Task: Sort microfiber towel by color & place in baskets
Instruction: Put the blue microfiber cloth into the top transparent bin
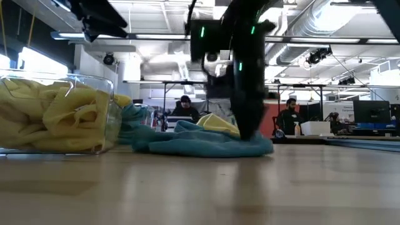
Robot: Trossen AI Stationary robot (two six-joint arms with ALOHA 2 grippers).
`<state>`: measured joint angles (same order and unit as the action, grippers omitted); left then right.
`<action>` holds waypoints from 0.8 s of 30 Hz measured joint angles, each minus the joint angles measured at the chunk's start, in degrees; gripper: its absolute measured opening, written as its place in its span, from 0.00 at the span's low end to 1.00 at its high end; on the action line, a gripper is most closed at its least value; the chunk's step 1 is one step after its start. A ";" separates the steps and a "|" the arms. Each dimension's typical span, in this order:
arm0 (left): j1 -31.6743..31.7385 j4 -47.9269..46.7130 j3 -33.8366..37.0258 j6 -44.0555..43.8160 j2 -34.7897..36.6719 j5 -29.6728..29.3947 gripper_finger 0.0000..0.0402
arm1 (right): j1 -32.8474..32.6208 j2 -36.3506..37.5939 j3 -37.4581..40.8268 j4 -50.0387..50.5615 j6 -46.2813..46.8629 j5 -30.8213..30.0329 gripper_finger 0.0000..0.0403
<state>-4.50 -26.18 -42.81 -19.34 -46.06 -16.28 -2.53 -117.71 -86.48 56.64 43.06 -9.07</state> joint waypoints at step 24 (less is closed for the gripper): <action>5.41 11.43 -32.25 17.86 -36.09 -3.82 0.35 | -0.24 46.46 20.16 -10.65 -19.66 -19.47 0.00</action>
<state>0.90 -14.74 -75.06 -1.48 -82.16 -20.10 -2.77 -71.25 -66.31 45.99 23.41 -28.54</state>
